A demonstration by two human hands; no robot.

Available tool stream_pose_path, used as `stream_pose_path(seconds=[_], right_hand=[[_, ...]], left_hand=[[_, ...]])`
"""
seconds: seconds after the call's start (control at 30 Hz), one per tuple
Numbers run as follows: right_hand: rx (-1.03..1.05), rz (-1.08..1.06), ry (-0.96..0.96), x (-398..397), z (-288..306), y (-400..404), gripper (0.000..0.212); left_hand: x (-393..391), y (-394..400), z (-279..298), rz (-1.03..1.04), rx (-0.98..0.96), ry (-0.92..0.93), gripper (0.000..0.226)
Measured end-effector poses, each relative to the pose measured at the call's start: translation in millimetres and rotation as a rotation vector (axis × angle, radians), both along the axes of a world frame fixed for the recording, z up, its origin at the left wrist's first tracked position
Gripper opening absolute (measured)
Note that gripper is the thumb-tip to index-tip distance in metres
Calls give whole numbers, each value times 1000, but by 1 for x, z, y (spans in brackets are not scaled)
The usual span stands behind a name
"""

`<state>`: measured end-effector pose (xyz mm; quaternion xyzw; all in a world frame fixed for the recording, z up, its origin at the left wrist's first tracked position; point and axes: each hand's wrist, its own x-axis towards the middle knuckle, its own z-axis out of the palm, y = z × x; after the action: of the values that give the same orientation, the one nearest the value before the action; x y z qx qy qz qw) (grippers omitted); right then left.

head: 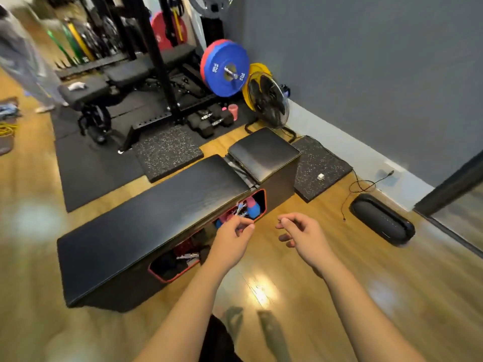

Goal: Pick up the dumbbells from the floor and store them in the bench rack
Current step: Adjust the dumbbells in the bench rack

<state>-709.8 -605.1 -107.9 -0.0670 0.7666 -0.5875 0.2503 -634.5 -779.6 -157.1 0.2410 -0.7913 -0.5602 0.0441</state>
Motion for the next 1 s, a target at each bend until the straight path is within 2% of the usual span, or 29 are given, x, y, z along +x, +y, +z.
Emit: stream_pose_path(seconds=[0.33, 0.63, 0.8, 1.0], right_hand=[[-21, 161, -62, -92, -95, -95, 16], [67, 200, -136, -192, -194, -174, 14], [60, 204, -142, -236, -300, -205, 15], [74, 234, -76, -267, -449, -223, 14]], left_hand=[[-94, -50, -94, 138, 67, -59, 11], [-185, -112, -197, 269, 212, -146, 10], [-210, -128, -300, 351, 154, -185, 11], [-222, -117, -453, 501, -54, -177, 14]])
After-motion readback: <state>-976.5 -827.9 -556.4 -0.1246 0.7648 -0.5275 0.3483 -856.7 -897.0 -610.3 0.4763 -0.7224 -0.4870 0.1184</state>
